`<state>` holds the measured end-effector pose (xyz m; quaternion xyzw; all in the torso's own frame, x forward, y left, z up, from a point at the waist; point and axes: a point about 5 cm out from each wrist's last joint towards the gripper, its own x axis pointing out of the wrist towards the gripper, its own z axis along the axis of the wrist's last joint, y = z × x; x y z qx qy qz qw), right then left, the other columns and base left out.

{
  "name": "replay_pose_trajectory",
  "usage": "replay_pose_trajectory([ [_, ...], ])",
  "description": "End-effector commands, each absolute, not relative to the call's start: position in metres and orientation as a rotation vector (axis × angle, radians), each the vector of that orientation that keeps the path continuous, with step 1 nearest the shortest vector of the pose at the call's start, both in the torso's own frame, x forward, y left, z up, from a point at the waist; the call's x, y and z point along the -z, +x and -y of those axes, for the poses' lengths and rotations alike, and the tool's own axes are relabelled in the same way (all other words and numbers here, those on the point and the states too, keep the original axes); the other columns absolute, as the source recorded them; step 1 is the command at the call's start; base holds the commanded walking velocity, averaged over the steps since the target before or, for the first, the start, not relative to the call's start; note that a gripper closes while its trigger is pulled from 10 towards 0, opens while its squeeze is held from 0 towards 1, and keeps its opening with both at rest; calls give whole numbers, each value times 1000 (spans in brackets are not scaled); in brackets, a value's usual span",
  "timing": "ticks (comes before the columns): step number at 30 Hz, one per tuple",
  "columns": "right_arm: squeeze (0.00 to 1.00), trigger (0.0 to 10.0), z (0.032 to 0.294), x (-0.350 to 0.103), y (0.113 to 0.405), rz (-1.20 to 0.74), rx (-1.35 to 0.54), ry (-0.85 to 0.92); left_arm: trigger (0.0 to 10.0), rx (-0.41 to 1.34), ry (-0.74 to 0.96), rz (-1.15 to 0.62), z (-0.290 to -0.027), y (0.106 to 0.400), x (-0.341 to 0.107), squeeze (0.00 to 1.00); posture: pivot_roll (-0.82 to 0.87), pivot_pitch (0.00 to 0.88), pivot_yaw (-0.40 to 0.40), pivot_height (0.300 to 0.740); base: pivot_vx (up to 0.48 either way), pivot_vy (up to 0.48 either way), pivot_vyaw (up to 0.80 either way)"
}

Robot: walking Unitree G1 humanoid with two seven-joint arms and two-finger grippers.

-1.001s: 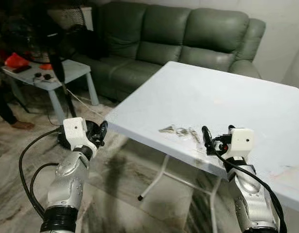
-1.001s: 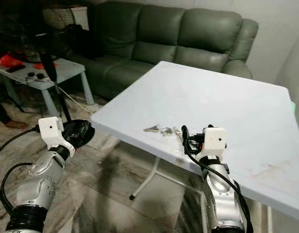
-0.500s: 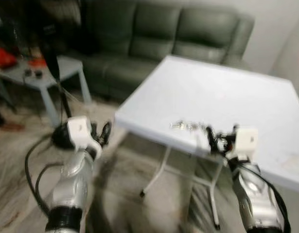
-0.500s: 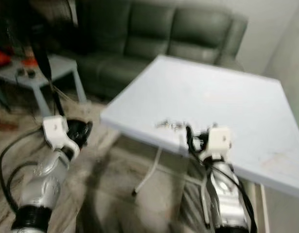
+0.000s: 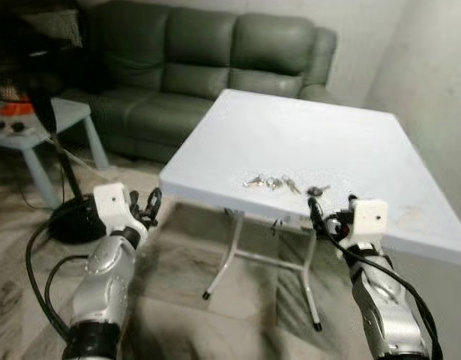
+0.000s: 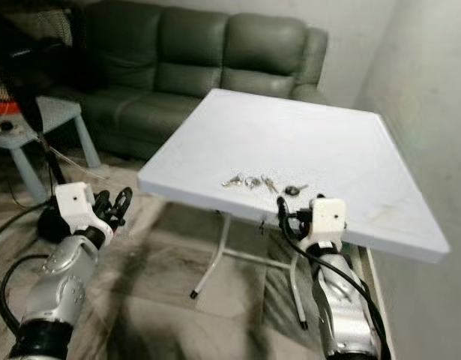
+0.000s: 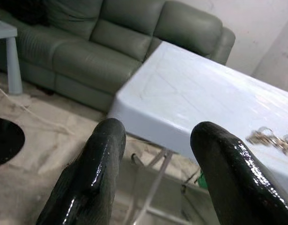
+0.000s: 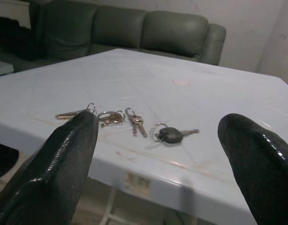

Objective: Hang keys on a hook

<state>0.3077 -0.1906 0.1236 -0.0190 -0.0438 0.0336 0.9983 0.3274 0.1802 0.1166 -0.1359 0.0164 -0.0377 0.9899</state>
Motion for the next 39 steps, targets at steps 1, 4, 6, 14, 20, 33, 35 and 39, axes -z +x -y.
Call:
replay_pose_trajectory([
  [1, 0, 10000, 193, -126, 307, 91, -64, -42, 10000, 78, -278, -42, -177, 328, -116, 0, 166, 0, -30, 740, 0, 0, 0],
  [4, 0, 10000, 193, -126, 307, 91, -66, -42, 10000, 81, -275, -38, -177, 327, -116, 0, 167, 0, -31, 740, 0, 0, 0],
  [6, 0, 10000, 193, -125, 307, 90, -67, -43, 10000, 85, -289, -42, -177, 327, -116, 0, 167, 0, -32, 740, 0, 0, 0],
  [14, 0, 10000, 193, -125, 306, 87, -73, -46, 10000, 90, -306, -29, -179, 326, -116, 0, 168, 0, -32, 740, 129, 0, 0],
  [20, 0, 10000, 193, -125, 305, 85, -72, -49, 10000, 82, -306, -25, -179, 325, -117, 0, 165, 0, -33, 740, 177, 0, 0],
  [33, 0, 10000, 192, -125, 306, 84, -74, -47, 10000, 78, -297, -17, -179, 327, -119, 0, 168, 0, -32, 740, 0, 0, 0],
  [35, 0, 10000, 193, -125, 306, 84, -73, -47, 10000, 78, -294, -17, -179, 326, -119, 0, 169, 0, -32, 740, 0, 0, 0],
  [39, 0, 10000, 194, -125, 307, 84, -68, -46, 10000, 85, -293, -21, -178, 327, -118, 0, 170, 0, -31, 740, 0, 0, 0],
])
